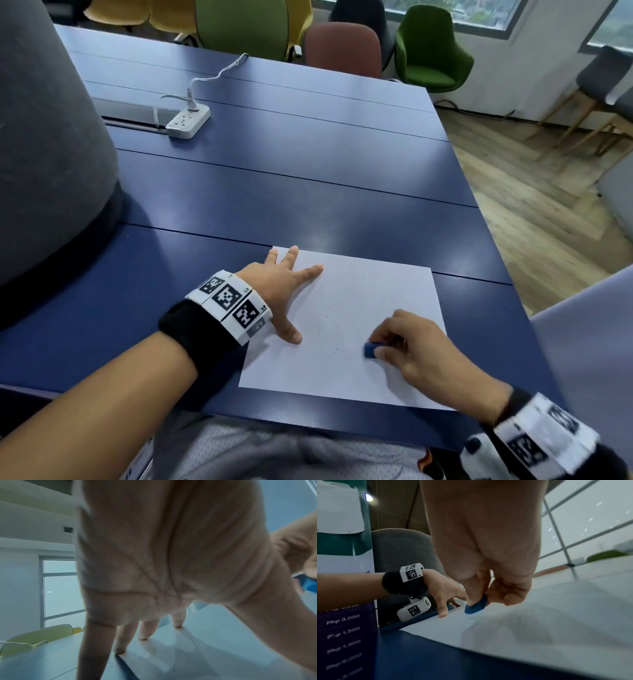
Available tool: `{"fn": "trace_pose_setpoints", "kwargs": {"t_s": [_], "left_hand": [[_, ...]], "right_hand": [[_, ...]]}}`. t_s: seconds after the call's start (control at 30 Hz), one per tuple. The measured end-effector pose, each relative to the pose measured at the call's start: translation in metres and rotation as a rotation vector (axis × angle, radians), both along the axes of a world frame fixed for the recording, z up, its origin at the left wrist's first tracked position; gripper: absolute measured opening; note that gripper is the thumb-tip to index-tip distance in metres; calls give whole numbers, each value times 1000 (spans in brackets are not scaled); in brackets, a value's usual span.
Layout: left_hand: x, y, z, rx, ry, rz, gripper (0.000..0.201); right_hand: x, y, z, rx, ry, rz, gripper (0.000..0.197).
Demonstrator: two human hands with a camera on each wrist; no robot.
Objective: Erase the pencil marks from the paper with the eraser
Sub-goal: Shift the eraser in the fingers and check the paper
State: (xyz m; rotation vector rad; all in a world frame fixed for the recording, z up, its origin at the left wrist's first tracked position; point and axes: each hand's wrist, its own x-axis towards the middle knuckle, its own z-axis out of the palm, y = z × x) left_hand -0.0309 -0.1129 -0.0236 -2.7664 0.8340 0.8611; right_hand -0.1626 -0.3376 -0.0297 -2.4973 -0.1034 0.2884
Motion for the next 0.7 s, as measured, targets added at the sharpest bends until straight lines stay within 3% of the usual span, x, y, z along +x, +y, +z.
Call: {"fn": "trace_pose_setpoints", "kwargs": {"t_s": [0.07,0.2,0.37,0.47,0.57,0.7], "left_hand": [[0,1,0,-3,-5,-4,130],[2,5,-2,-17,-20,-14,130],[-1,19,5,-34,-14,-6,130],[-10,31,9,-38,-71,38,120],[-40,26,9,-55,-171,-40,111],[-103,-14,-9,-203,-103,-194,101]], "right_hand": [[-17,-5,-2,14,-91,-36,10],[-36,-5,-11,125,-98,-71,27],[-40,-4,-23,228,-131,-137,30],[-41,-4,-27,235,-155,-145,30],[-41,-5,-31,230,-167,-146,30],[-40,-7,-33,215,-177,-142,34]]}}
